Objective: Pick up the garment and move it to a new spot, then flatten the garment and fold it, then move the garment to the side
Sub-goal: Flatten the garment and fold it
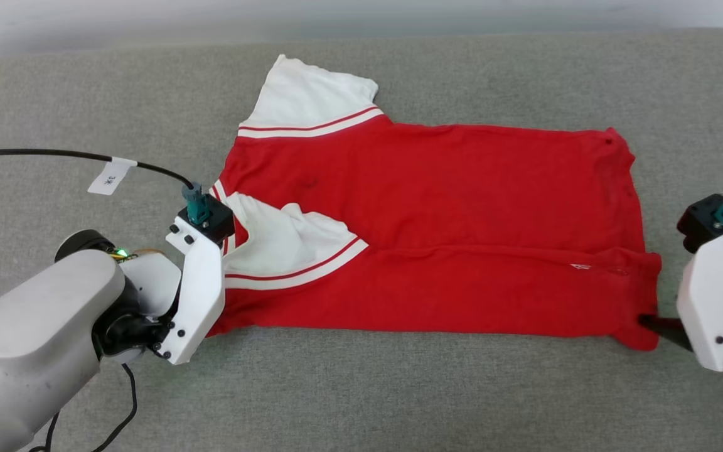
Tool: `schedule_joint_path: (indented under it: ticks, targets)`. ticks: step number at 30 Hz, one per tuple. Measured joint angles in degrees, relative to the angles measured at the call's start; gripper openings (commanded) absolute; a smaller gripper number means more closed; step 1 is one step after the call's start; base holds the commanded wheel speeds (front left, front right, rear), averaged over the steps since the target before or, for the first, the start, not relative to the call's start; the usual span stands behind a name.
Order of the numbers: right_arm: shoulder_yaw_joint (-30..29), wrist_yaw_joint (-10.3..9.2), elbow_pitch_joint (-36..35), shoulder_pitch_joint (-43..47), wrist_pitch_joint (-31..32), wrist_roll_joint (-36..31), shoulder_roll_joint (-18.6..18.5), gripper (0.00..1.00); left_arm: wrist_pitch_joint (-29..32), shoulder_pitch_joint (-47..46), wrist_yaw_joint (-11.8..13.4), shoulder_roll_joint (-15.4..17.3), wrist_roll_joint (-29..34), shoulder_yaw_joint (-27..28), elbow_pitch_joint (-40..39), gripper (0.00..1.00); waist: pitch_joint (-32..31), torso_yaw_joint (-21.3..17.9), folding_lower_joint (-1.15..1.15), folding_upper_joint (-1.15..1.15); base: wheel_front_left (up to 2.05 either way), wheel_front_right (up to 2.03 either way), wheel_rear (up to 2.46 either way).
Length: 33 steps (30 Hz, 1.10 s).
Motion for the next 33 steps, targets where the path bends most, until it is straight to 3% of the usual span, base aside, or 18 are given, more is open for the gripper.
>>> schedule_joint_path:
  ticks: [5, 10, 11, 12, 17, 23, 30, 33]
  targets:
    - [1.3, -0.02, 6.0, 0.2, -2.4, -0.5, 5.0, 1.00, -0.5, -1.0, -0.1, -0.4, 0.7, -0.1, -0.5, 0.00, 1.5, 0.9, 0.00, 0.00, 0.00, 0.00, 0.00]
    - [2.3, -0.01, 9.3, 0.3, -5.2, -0.2, 6.2, 1.00, -1.1, -1.0, -0.2, -0.5, 1.2, -0.2, -0.5, 0.00, 2.6, 1.5, -0.01, 0.00, 0.00, 0.00, 0.00]
    - [2.7, -0.01, 9.4, 0.1, -5.7, -0.1, 6.1, 0.39, -1.3, -1.0, -0.2, -0.4, 1.3, -0.3, -0.4, 0.00, 2.7, 1.4, 0.00, 0.00, 0.00, 0.00, 0.00]
    - [3.0, -0.01, 9.6, 0.0, -6.5, 0.0, 6.0, 0.00, -1.5, -0.9, -0.2, -0.3, 1.3, -0.3, -0.3, 0.00, 2.7, 1.3, -0.01, 0.00, 0.00, 0.00, 0.00]
    - [5.8, -0.01, 8.6, -0.7, -10.0, 0.8, 4.1, 0.00, -2.6, 0.6, -0.2, 0.2, 0.5, -0.3, 0.4, 0.00, 1.1, 0.7, 0.00, 0.00, 0.00, 0.00, 0.00]
    - [7.3, 0.00, 3.6, 0.7, -12.2, 3.5, -1.8, 0.00, -3.0, 3.4, -0.2, 1.7, -1.7, -0.6, -1.6, 0.00, -2.6, 0.3, 0.00, 0.00, 0.00, 0.00, 0.00]
    - [6.9, 0.02, -1.9, 5.3, -11.4, 6.4, -8.3, 0.00, -2.7, 7.3, -0.1, 4.4, -4.0, -1.6, -6.9, 0.00, -5.5, 0.2, 0.00, 0.00, 0.00, 0.00, 0.00]
    - [6.6, 0.02, -2.2, 7.3, -11.1, 6.6, -8.9, 0.00, -2.7, 9.3, 0.4, 4.7, -4.4, -2.4, -8.3, 0.00, -5.3, 0.1, 0.00, 0.00, 0.00, 0.00, 0.00]
